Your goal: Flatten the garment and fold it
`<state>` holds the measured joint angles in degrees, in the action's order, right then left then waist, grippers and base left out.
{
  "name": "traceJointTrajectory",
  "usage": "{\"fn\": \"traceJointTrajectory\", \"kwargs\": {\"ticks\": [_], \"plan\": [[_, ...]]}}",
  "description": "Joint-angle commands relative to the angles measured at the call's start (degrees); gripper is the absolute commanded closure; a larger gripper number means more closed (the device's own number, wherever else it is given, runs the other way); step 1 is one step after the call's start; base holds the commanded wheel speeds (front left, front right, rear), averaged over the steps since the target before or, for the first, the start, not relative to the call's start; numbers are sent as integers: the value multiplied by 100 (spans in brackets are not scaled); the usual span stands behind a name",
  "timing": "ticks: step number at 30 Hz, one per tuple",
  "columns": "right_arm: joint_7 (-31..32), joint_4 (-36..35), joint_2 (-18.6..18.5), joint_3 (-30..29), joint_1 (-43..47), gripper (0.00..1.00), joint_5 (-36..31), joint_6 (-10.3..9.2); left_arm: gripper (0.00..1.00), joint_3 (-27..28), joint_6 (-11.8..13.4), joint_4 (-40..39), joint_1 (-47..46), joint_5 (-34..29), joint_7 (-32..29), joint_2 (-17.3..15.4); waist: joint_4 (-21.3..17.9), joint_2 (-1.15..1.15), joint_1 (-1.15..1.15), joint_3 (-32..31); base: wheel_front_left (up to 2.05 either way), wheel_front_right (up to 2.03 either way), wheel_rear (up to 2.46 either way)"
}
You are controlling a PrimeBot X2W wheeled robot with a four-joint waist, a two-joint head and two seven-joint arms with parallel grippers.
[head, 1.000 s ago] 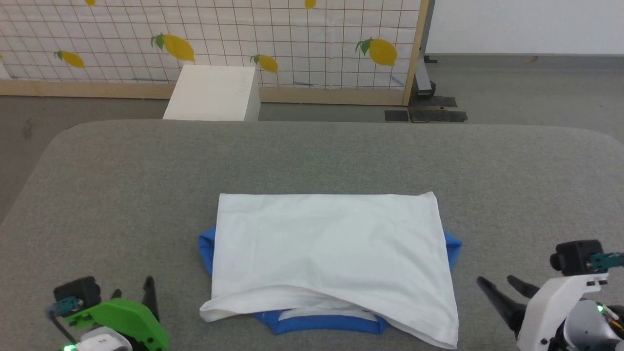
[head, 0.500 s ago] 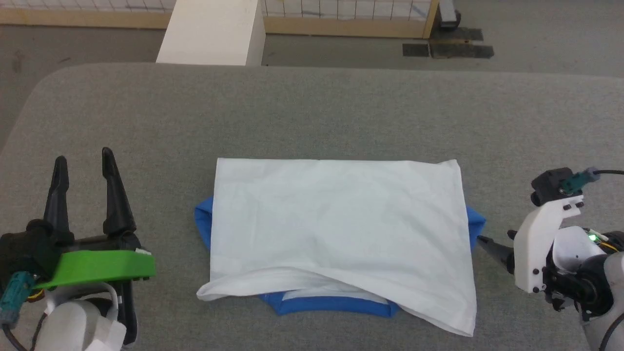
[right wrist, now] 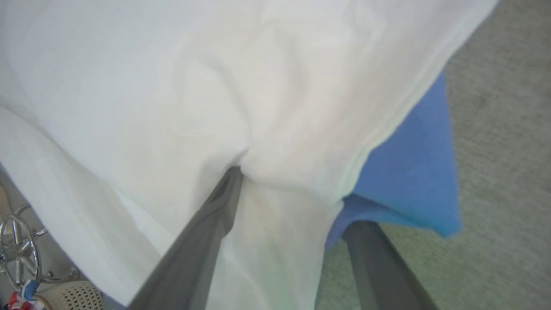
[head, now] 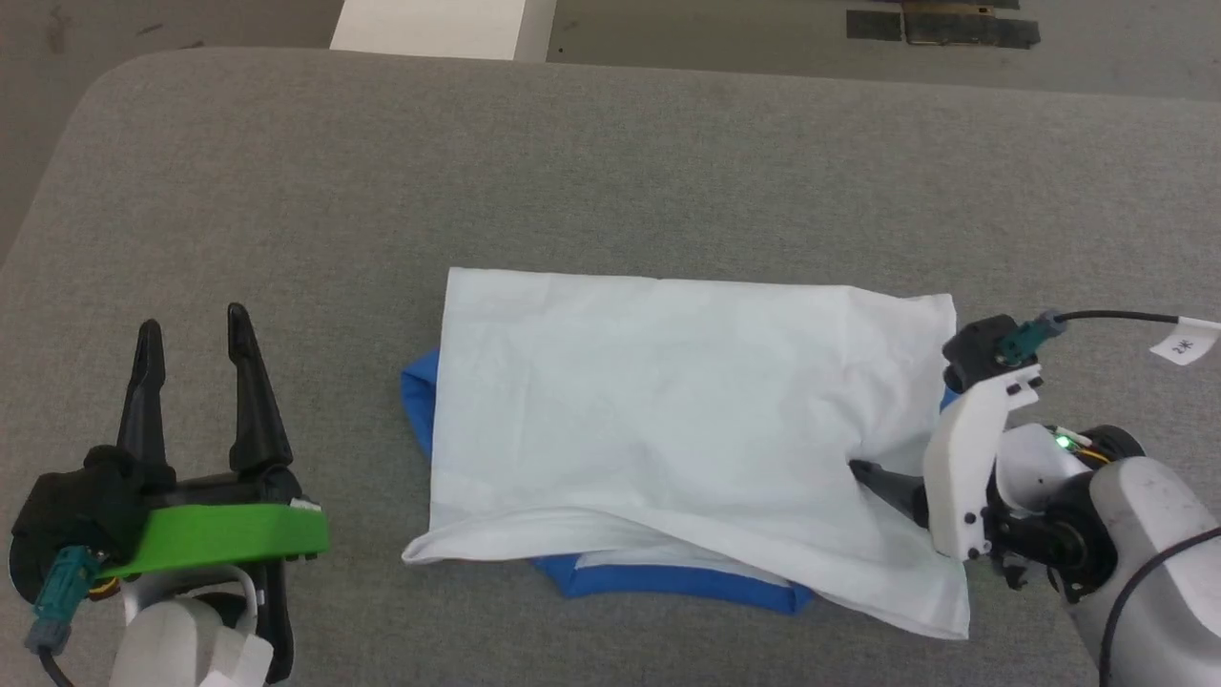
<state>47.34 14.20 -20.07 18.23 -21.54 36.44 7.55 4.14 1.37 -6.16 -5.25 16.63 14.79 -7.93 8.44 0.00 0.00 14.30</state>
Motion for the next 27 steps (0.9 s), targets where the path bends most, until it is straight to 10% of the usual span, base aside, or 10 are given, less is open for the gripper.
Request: {"fn": "traceJointTrajectory", "kwargs": {"ticks": [1,6,8,9,27], "plan": [[-42,177,167,205,17,0,93,-6,0,61,-92,32,-29,-71,20,72,12,0,0,-4,0,0,0],[-140,435,115,458,-99,0,91,-6,0,184,-304,152,-53,-194,20,229,33,0,0,-38,0,0,0],[-165,563,74,488,-129,92,64,-6,0,226,-366,205,-49,-235,20,276,28,0,0,-66,0,0,0],[-233,631,70,453,-142,100,48,-6,0,254,-392,222,-48,-259,20,299,23,0,0,-90,0,0,0],[-561,1146,-559,-1101,268,100,-293,-6,0,380,-619,393,114,-425,20,482,-56,0,0,-489,0,0,0]]}}
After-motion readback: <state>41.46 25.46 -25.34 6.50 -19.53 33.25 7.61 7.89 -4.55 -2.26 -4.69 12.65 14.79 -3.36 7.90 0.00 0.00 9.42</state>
